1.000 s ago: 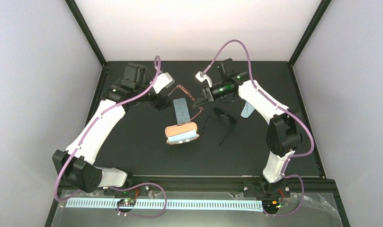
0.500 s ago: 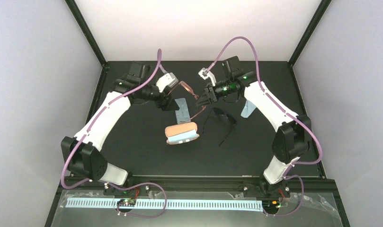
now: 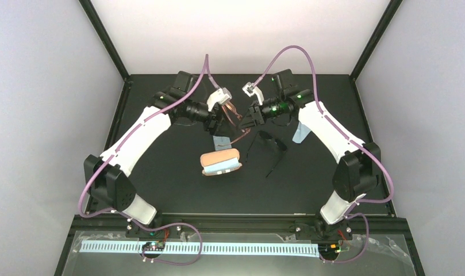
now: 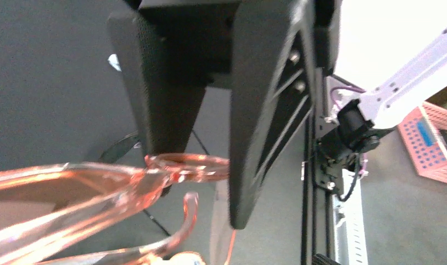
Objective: Organize the sunglasses
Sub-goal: Fold the sunglasses.
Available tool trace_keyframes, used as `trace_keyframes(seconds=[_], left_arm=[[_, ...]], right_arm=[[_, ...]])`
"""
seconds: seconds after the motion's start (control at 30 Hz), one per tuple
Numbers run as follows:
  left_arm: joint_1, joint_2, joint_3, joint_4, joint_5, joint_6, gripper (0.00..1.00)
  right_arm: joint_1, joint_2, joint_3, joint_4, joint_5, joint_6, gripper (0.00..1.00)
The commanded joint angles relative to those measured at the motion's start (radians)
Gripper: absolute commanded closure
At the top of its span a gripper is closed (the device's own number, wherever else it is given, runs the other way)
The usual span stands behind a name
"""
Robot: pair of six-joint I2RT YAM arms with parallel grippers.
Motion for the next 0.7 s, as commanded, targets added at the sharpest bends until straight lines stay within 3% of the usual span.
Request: trace_keyframes(seconds=[0.0,0.3,0.5,0.67], left_arm=[[-0.017,0.013,0.057,0.034,0.156,-0.02,0.17],[-0.019,-0.024,0.026,-0.027,0.147,0.108,0.13],[-0.006,-0.128,-0.025,-0.169,-0.074,0.32,0.1],[0.015,-0.308,-0.169,-0.07,-0.247,0.481,0.07]], right_arm=[[-0.001,-0.029,-0.031,0.026,0.004,-0.012,0.78],[-0.001,-0.037,-0.035,-0.026,-0.016,-0.081,0.78],[-0.019,-0.044,-0.039,-0.07,-0.009,-0.124,0.78],[-0.018,-0.026,-0.025,-0.18,-0.083,-0.229,0.78]])
